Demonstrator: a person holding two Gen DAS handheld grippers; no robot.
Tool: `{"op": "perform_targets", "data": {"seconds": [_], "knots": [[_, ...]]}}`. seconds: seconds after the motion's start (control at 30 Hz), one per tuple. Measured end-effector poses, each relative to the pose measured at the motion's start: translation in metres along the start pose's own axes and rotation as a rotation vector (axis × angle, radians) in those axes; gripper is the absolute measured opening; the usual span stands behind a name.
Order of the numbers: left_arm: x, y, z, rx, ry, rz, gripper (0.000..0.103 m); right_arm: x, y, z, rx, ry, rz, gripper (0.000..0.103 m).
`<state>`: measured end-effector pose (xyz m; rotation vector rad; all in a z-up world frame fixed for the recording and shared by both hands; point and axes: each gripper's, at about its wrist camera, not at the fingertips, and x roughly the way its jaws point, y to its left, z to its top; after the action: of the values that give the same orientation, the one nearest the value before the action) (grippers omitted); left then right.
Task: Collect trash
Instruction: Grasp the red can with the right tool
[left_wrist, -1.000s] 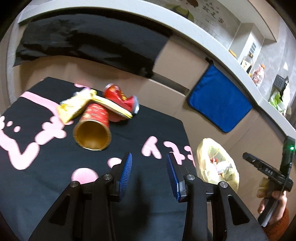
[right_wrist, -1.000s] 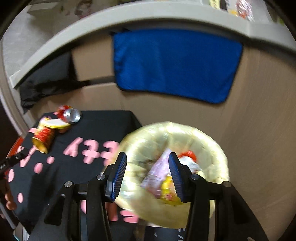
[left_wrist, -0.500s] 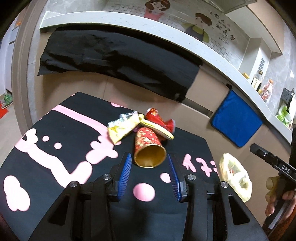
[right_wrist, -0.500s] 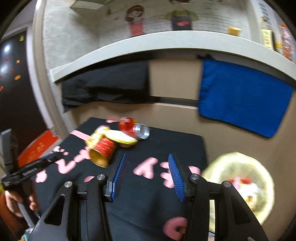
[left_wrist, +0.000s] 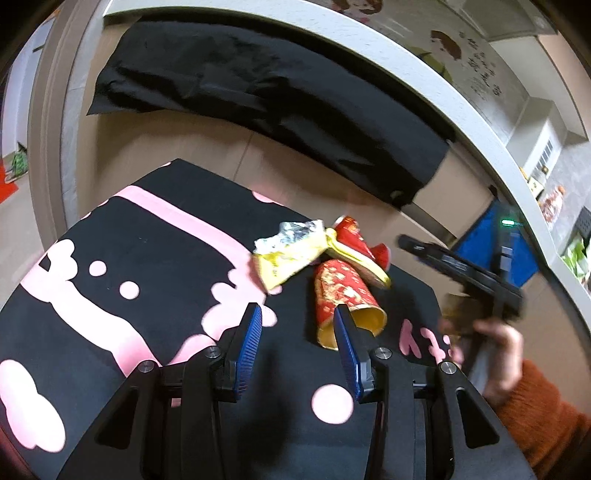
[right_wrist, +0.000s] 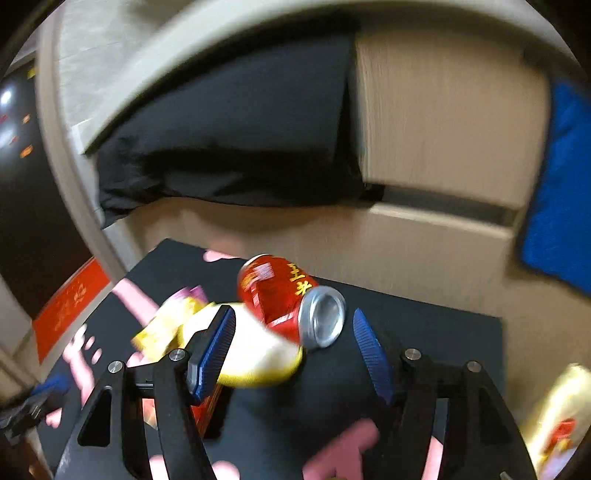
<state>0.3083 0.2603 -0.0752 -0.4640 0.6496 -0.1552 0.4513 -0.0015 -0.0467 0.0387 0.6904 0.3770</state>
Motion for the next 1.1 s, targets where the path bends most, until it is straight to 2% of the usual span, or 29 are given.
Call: {"op": "perform_targets", "data": {"seconds": [0.1, 0.23, 0.33, 0.4, 0.5, 0.6, 0.8, 1.0, 1.07, 1.1], "knots": [[0.000, 0.010, 0.006, -0.014, -0.010, 0.008, 0.042, 0.048, -0.007, 0.008, 0.064, 0.046, -0.005, 0.063], [0.004, 0.025, 0.010, -0.041, -0.005, 0.015, 0.042, 0.091, -0.015, 0.009, 0.071, 0.116, -0.075, 0.063], [0.012, 0.032, 0.011, -0.060, 0.008, 0.015, 0.042, 0.094, -0.021, 0.003, 0.096, 0.128, -0.017, 0.063], [0.017, 0.032, 0.010, -0.074, 0.018, 0.011, 0.042, 0.091, -0.023, 0.001, 0.100, 0.150, 0.021, 0.050], [0.023, 0.025, 0.007, -0.073, 0.034, -0.011, 0.042, 0.074, -0.020, -0.007, 0.056, 0.156, 0.027, 0.048], [0.026, 0.011, 0.004, -0.041, 0.047, -0.028, 0.042, 0.043, -0.019, -0.019, 0.020, 0.119, 0.029, 0.048], [0.029, -0.021, -0.003, 0.002, 0.076, -0.069, 0.042, -0.025, -0.033, -0.035, 0.029, 0.034, -0.004, 0.048], [0.030, -0.046, -0.005, 0.030, 0.078, -0.087, 0.043, -0.070, -0.048, -0.051, 0.053, 0.003, -0.015, 0.046], [0.036, -0.055, -0.003, 0.052, 0.096, -0.086, 0.044, -0.081, -0.053, -0.061, 0.063, 0.005, -0.018, 0.035], [0.040, -0.058, -0.001, 0.060, 0.110, -0.086, 0.044, -0.086, -0.056, -0.067, 0.073, 0.007, -0.019, 0.032]]}}
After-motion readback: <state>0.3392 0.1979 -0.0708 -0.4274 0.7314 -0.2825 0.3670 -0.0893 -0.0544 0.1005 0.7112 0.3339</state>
